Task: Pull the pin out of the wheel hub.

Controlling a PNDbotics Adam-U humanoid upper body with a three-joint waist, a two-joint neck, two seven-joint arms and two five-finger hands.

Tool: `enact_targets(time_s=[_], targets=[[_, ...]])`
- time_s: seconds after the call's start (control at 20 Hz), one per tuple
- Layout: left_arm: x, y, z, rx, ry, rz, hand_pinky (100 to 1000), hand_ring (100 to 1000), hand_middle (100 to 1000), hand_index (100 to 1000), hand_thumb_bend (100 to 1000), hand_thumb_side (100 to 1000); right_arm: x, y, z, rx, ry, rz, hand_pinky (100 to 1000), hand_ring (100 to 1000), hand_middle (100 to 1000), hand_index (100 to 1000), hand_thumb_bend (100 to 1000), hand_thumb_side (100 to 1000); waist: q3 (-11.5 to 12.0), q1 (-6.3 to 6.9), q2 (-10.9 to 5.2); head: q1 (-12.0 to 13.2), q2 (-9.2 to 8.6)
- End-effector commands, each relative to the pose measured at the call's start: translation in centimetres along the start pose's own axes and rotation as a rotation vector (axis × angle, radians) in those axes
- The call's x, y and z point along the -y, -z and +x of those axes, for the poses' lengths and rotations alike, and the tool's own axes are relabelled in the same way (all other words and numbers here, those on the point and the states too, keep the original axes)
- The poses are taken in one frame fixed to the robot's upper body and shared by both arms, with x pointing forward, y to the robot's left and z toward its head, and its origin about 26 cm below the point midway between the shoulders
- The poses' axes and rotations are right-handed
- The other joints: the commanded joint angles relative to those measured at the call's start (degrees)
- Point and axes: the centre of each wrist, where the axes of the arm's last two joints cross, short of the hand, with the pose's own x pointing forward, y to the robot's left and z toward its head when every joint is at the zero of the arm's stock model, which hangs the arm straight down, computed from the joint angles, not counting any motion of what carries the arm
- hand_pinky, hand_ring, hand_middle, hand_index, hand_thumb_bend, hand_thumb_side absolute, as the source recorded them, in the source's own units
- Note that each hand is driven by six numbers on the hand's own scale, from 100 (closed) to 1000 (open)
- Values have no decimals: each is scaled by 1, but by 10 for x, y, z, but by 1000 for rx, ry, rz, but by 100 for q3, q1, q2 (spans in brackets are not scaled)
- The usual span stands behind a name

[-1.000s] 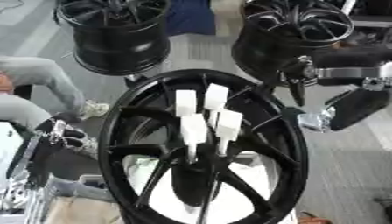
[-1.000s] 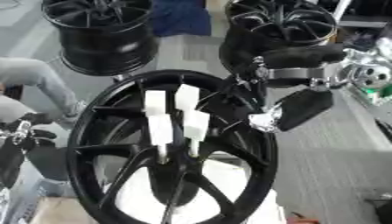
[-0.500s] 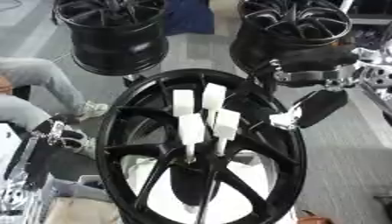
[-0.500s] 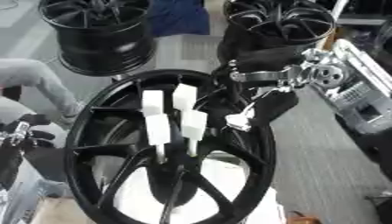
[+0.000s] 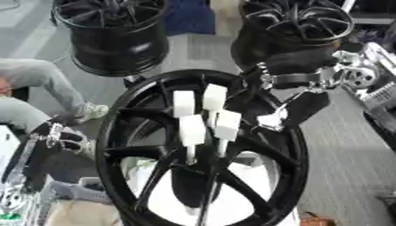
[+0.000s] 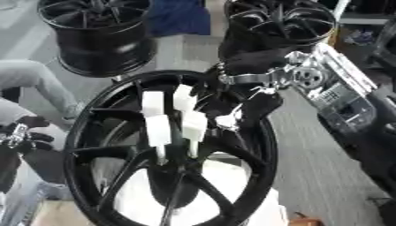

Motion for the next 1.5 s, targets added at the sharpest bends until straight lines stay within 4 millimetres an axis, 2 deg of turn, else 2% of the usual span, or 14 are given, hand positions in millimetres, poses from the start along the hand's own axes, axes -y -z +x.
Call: enact_targets(time_s=[0.05, 0.9, 1.5], targets=[[0, 4, 8, 32, 10, -8, 559, 584, 687, 767, 100, 761, 8, 1, -1, -5, -28, -9, 723, 744, 822, 921, 100, 657, 7, 22, -48, -31, -14], [0, 4, 9, 34, 12, -13, 559, 585, 688, 768, 100, 761, 15, 12, 14, 70, -54, 17, 751, 797, 816, 917, 100, 689, 48, 0, -59, -46, -14], [0, 5, 9, 36, 11, -15, 560, 585, 690, 768, 100, 762, -1, 26, 4, 45, -35, 71, 773, 831, 810, 910, 100, 723, 38, 13, -45, -51, -14]])
